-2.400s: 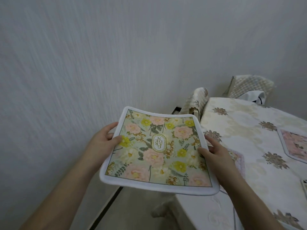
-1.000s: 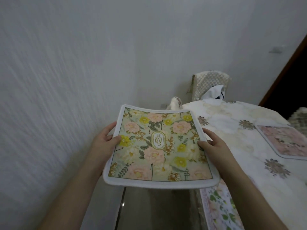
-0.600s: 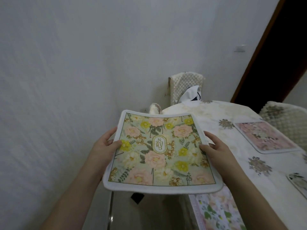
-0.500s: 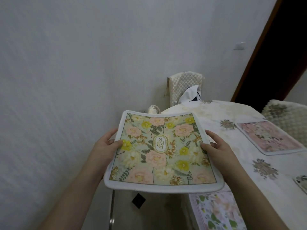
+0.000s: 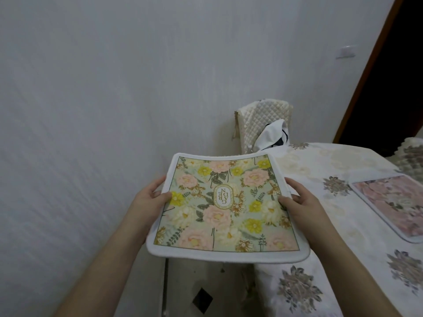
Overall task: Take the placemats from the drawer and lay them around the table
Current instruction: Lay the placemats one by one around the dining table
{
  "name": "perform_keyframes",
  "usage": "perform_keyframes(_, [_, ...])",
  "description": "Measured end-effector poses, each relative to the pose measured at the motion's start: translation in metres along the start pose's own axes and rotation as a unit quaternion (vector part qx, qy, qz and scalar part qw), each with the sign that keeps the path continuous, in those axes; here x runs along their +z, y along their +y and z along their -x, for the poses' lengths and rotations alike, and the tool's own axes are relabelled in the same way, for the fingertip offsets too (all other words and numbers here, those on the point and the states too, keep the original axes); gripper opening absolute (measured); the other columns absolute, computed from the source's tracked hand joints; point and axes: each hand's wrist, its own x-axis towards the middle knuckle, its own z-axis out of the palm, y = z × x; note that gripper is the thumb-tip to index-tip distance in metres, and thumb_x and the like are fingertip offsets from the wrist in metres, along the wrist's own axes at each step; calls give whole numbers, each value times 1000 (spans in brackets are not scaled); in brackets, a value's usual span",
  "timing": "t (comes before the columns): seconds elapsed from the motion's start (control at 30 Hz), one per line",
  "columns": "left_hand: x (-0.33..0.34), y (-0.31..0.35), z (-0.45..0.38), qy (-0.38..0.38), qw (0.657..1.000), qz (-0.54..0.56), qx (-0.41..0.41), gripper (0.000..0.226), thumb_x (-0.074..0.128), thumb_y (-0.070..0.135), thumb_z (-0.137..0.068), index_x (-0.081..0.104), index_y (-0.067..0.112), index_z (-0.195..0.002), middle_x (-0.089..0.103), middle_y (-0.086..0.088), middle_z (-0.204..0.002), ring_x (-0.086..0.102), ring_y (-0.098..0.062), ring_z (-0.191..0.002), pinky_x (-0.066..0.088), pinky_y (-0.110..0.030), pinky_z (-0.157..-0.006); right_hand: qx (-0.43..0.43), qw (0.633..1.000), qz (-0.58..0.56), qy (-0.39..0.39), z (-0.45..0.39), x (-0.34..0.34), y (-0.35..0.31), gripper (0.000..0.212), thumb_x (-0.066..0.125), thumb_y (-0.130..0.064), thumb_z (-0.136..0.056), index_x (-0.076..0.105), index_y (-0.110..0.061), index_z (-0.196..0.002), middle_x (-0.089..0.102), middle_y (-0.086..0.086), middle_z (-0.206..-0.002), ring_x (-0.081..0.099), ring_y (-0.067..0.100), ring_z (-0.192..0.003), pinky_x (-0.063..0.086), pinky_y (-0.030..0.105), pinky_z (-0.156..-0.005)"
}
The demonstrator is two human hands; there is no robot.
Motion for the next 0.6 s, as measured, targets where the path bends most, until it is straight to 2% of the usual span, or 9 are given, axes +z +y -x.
perform_keyframes(0.17, [14,6,-53,-31,999,-6,0,46,55,5,-98,53,26,-139,76,-6,-95,76,-21,-76,58,-29,-52,7,1000,1,28,-34,7,1,46,55,-12,-97,50,-37,-136,76,-4,-90,74,21,-76,60,45,-70])
perform_keyframes(0.33, [32,6,-121,-76,997,8,0,49,54,1,-97,51,24,-140,73,-7,-101,74,-15,-68,56,-25,-51,12,997,9,81,-69,17,2,47,55,-11,-96,51,-36,-136,76,-7,-87,74,16,-72,58,39,-66])
perform_keyframes(0.53, [55,15,-201,-161,987,-3,-15,52,56,5,-97,49,28,-143,74,-9,-105,75,-26,-81,60,-38,-62,24,988,9,151,-103,27,-3,46,55,-11,-97,50,-37,-135,75,-9,-87,73,12,-71,55,33,-63])
perform_keyframes(0.6, [67,19,-221,-197,980,-6,-13,47,55,5,-97,52,28,-139,74,-10,-105,75,-25,-79,60,-36,-59,33,983,4,179,-110,27,0,45,55,-11,-97,50,-38,-132,75,-9,-87,73,12,-71,55,33,-62])
